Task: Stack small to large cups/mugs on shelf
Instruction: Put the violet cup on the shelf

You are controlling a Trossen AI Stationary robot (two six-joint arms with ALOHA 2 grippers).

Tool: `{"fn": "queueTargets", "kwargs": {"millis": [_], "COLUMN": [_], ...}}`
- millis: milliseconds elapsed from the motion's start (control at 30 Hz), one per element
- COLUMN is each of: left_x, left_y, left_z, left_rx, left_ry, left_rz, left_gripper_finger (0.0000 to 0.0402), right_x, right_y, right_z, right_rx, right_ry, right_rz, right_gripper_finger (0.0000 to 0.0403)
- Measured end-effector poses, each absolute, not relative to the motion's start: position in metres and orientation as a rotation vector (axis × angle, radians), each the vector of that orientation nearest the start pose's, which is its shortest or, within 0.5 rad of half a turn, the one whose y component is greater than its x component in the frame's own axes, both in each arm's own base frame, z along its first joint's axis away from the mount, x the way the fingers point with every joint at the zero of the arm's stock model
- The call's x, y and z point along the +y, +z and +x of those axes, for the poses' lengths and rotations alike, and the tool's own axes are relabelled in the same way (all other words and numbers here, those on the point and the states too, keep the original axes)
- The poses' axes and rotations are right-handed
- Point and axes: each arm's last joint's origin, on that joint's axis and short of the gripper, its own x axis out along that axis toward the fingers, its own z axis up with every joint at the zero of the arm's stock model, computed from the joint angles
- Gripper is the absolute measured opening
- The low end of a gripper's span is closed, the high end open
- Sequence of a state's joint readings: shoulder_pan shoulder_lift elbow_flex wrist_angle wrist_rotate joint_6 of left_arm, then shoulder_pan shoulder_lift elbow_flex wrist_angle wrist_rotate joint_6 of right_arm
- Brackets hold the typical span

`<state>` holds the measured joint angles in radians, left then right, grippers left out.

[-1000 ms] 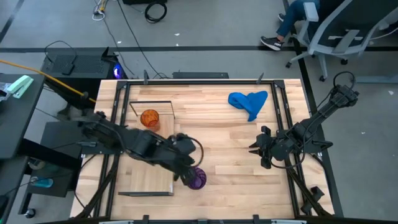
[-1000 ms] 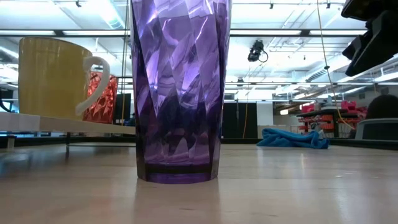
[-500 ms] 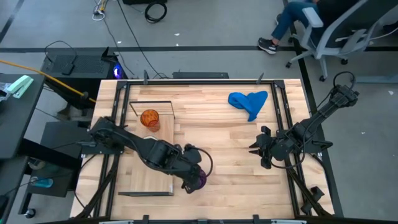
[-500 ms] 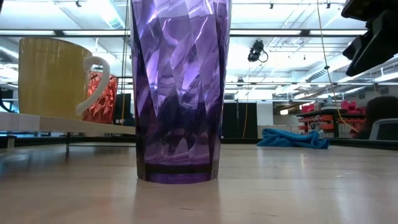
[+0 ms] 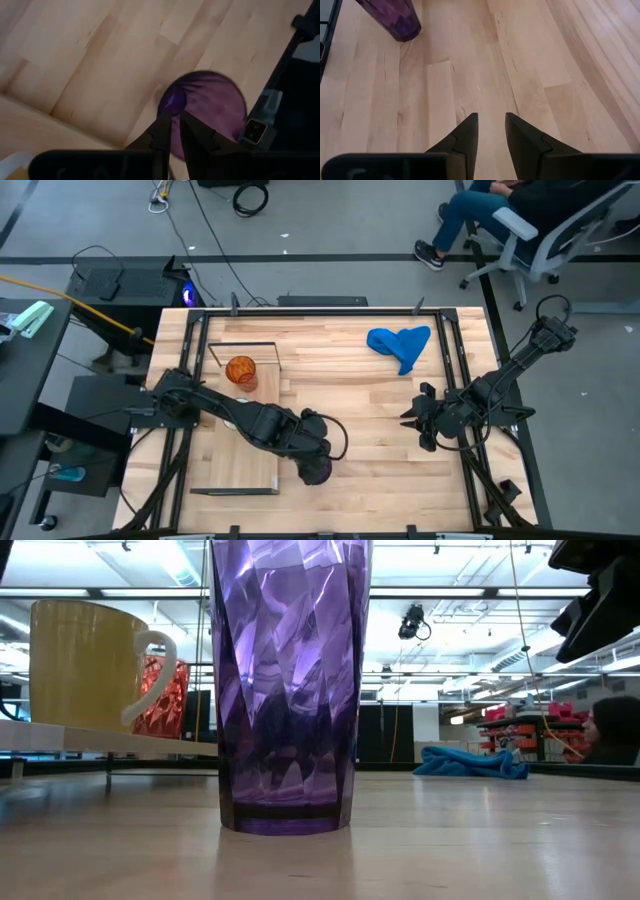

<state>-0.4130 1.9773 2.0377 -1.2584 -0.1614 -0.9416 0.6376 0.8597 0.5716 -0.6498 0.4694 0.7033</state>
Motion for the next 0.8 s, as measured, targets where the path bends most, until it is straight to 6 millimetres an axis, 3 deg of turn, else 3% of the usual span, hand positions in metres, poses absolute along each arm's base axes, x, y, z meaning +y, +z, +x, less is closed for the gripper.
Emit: {"fn": "queueTargets", "kwargs": {"millis": [800], "left_x": [-0.152], "left_y": [0.308], "left_z": [0.378], "left_rx": [1.232], "left_ry": [0.415], "left_rz": [-0.539], "left_gripper_finger": [0.0098], "right_x": [0.081], "right_y": [0.216], "right_z": [0.132], "right_rx": [0.803], "right_ry": [-0.122], "right_rz": [0.149], "right_gripper_finger": [0.0105]}}
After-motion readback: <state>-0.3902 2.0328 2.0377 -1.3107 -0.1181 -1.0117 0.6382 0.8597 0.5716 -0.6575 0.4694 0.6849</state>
